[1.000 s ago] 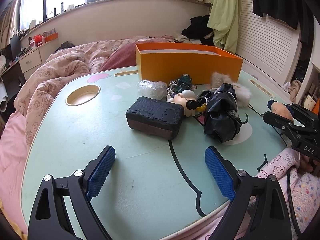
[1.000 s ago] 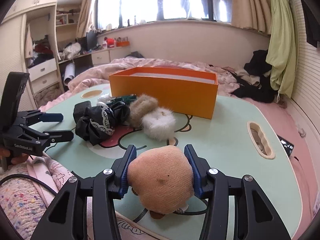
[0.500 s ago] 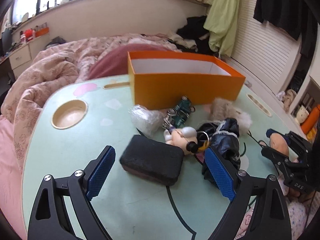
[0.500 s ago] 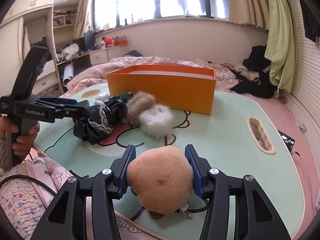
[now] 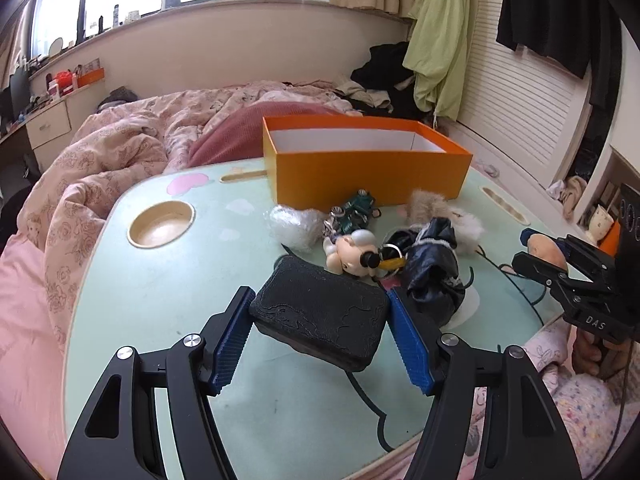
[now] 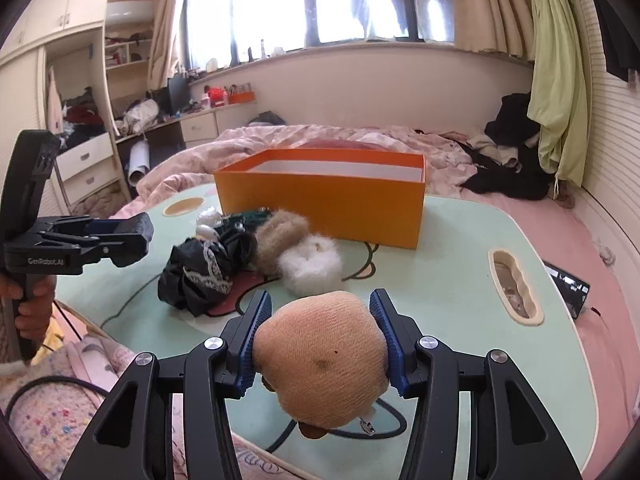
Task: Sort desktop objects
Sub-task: 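Lower the plush and black case into the orange box and open both grippers, then withdraw both grippers from the box back over the table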
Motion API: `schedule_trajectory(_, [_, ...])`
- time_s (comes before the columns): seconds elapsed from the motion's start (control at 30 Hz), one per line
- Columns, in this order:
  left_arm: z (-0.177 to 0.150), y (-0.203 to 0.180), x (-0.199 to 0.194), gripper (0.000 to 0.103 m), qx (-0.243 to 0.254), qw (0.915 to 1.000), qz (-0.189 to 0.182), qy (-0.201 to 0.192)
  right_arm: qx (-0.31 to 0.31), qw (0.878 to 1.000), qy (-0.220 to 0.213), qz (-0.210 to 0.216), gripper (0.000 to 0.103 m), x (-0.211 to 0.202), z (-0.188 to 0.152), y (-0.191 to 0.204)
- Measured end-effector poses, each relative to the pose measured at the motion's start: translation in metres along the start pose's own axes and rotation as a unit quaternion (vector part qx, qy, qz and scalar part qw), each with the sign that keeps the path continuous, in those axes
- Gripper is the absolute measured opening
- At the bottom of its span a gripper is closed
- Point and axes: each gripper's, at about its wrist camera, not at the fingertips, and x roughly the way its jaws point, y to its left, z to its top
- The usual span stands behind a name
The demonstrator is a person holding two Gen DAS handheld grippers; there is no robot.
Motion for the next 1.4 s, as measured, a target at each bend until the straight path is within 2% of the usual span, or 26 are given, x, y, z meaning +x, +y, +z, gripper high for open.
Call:
schedule_trajectory(0.1, [0.029,-0.001,-0.010,0.067,0.006,0.9996,-0.002,-0.029,0.010,1.000,-0.013,0.003,0.050,0.001,0.031,-0.005])
schedule_trajectory(0.23, [0.081,-0.009,0.000,0.067,0.014,0.9988,-0.004,-0.046,0.014,1.000,-0.004,-0.021,0.051,0.026,0.082,-0.015])
schedule_trajectory(0.4, [0.145,-0.004,0.062,0.067,-0.016,0.9994,-0.013,-0.027,0.045,0.998,0.029,-0.022,0.053,0.091,0.135,-0.037])
schedule_trajectory(0.43, [0.153,0.000,0.079,0.068,-0.028,0.9994,-0.014,-0.017,0.048,0.998,0.034,-0.024,0.057,0.105,0.141,-0.041])
schedule_trajectory(0.47, [0.158,0.004,0.095,0.068,-0.040,0.9990,-0.016,-0.004,0.056,0.997,0.041,-0.018,0.070,0.114,0.145,-0.045])
schedule_trajectory(0.5, [0.160,0.009,0.108,0.068,-0.055,0.9982,-0.020,0.008,0.071,0.996,0.051,-0.007,0.076,0.123,0.147,-0.051])
schedule_trajectory(0.53, [0.157,0.012,0.114,0.068,-0.069,0.9973,-0.025,0.011,0.087,0.995,0.057,0.001,0.078,0.127,0.147,-0.055])
schedule_trajectory(0.63, [0.146,0.017,0.114,0.069,-0.090,0.9949,-0.046,0.001,0.113,0.993,0.038,0.014,0.080,0.116,0.143,-0.062])
schedule_trajectory(0.83, [0.124,0.025,0.081,0.075,-0.087,0.9951,-0.047,-0.006,0.074,0.997,0.020,0.002,0.080,0.073,0.126,-0.052])
schedule_trajectory(0.9, [0.113,0.026,0.067,0.079,-0.092,0.9944,-0.052,-0.007,0.060,0.998,0.022,-0.002,0.081,0.058,0.114,-0.045])
schedule_trajectory(0.97, [0.098,0.027,0.053,0.080,-0.093,0.9942,-0.052,-0.007,0.044,0.999,0.027,-0.010,0.085,0.043,0.097,-0.036])
schedule_trajectory(1.2, [0.028,0.013,0.026,0.080,-0.052,0.9982,-0.005,0.030,-0.003,0.996,0.083,-0.028,0.086,0.021,0.025,-0.006])
schedule_trajectory(1.4, [-0.018,0.010,0.031,0.080,-0.060,0.9964,0.016,0.058,-0.006,0.993,0.116,-0.034,0.087,0.028,-0.008,-0.003])
